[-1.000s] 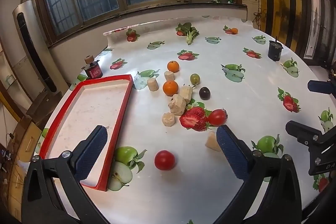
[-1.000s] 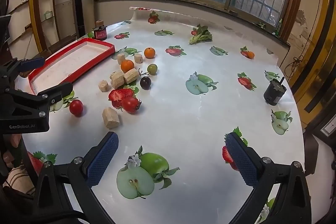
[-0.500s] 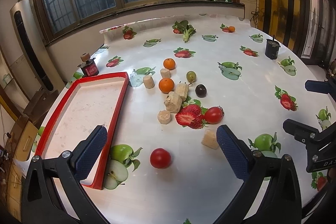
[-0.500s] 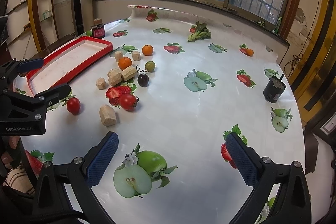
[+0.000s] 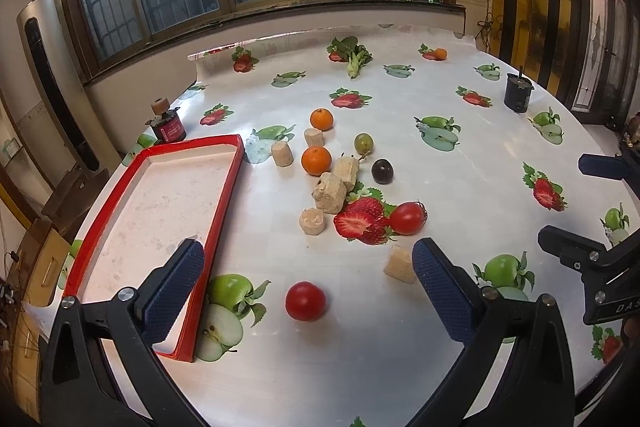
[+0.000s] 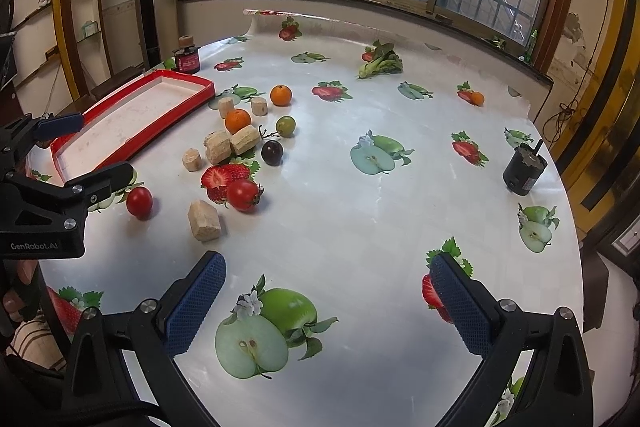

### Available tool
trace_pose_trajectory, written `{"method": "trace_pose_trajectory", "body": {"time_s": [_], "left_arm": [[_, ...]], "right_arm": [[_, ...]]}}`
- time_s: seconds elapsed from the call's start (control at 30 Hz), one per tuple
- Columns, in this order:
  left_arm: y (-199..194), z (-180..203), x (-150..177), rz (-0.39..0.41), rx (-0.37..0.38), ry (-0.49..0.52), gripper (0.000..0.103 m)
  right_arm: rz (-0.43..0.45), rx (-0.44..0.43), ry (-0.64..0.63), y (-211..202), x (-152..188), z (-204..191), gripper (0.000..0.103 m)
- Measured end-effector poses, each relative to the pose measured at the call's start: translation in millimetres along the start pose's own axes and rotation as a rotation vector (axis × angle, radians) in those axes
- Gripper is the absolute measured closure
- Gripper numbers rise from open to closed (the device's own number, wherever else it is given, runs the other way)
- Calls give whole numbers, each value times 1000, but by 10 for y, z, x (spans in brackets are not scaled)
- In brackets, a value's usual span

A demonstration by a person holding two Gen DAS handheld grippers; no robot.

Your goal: Organize fruits

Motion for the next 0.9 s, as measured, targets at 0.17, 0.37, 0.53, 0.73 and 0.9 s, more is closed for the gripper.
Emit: {"method": "trace_pose_trajectory", "body": {"time_s": [0.17,0.37,0.53,0.73,0.9], "left_arm": [[1,-52,14,-16,58,-7,0],[-17,-105,97,-34,200,-16,0],[21,-109,152,-53,226,-17,0],[183,-213,216,-103,277,-67,0],[296,-194,253,-125,275,-31,0]], "right_arm": [[-4,-8,9,32,5,27,0],[-10,-24,27,63,57,67,0],[-19,-37,34,109,90,56,0],[-21,-59,31,147,76,6,0],[-21,-98,16,195,49,-116,0]]}}
Point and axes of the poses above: each gripper's, at about its wrist camera, not at the fingertips, and y roughly the way its jaws point, z to its right, x to its underside, the point moved 3 cm from there along y, roughly the way its jaws point, and after that the axes turned 3 degrees about -z, right-handed, at the moved point
